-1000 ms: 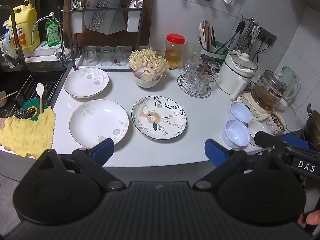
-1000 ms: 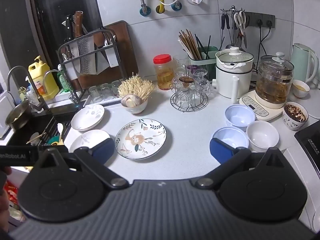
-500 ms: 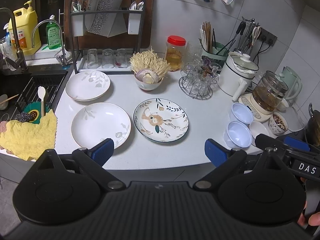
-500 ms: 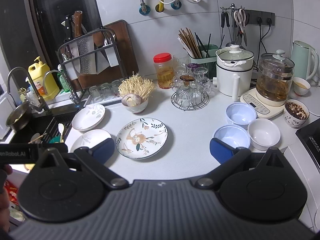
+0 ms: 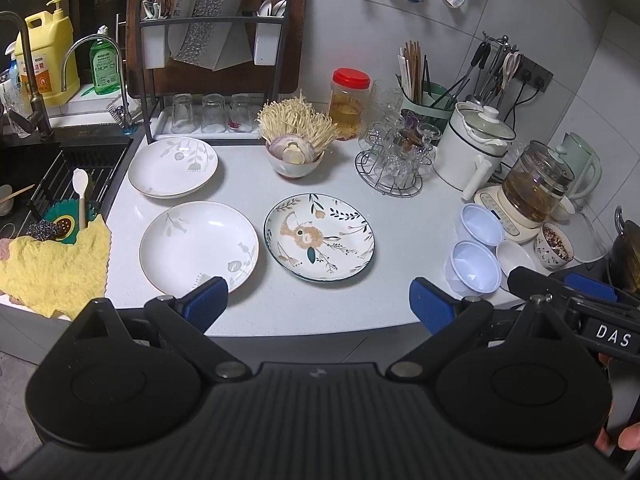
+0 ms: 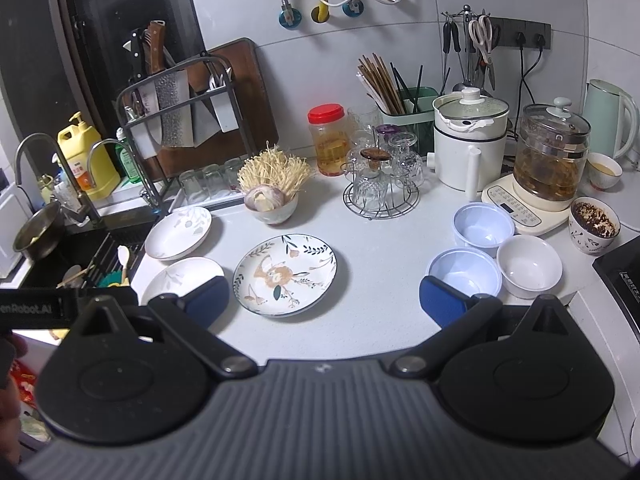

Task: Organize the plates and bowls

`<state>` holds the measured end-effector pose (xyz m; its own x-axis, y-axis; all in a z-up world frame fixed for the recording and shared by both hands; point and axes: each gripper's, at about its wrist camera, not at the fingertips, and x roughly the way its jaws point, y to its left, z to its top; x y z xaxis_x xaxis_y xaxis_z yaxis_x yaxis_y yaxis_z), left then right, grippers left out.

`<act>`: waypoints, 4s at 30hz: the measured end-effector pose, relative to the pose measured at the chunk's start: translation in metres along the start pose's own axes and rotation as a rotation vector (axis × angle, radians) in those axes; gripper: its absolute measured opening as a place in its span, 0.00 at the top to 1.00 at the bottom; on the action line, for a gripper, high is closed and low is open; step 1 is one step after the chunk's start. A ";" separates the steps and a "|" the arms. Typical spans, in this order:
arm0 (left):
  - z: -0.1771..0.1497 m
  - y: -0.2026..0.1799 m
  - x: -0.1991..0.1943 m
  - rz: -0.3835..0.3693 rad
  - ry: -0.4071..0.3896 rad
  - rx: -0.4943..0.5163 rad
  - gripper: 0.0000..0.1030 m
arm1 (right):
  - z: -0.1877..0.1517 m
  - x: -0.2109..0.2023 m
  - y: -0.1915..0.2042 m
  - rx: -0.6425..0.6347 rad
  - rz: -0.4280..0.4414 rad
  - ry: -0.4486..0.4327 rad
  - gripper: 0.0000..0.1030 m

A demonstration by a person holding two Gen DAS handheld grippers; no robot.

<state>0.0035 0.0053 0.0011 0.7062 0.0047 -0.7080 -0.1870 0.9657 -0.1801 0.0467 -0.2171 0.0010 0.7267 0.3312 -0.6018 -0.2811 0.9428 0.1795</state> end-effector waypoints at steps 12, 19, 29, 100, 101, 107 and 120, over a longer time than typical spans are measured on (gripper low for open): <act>-0.001 0.001 -0.001 0.004 0.004 -0.010 0.04 | 0.000 0.002 0.000 -0.001 0.023 0.016 0.00; 0.002 0.002 0.002 0.007 0.012 -0.024 0.04 | 0.001 0.006 -0.005 0.015 0.018 0.033 0.00; 0.002 -0.003 0.006 0.017 0.018 -0.038 0.04 | 0.003 0.009 -0.009 0.012 0.049 0.042 0.00; 0.073 0.264 0.254 -0.095 0.277 0.024 0.08 | -0.055 0.238 0.136 0.266 0.086 0.397 0.46; 0.072 0.267 0.258 -0.096 0.281 0.022 0.09 | -0.058 0.242 0.137 0.271 0.086 0.404 0.48; 0.067 0.279 0.276 -0.095 0.303 0.008 0.18 | -0.067 0.263 0.144 0.283 0.065 0.414 0.48; 0.061 0.278 0.308 -0.095 0.328 0.080 0.54 | -0.073 0.297 0.151 0.298 0.059 0.415 0.81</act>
<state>0.2100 0.2914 -0.2255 0.4587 -0.1576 -0.8745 -0.0671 0.9752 -0.2110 0.1739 0.0209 -0.2075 0.3882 0.3977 -0.8313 -0.0787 0.9131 0.4000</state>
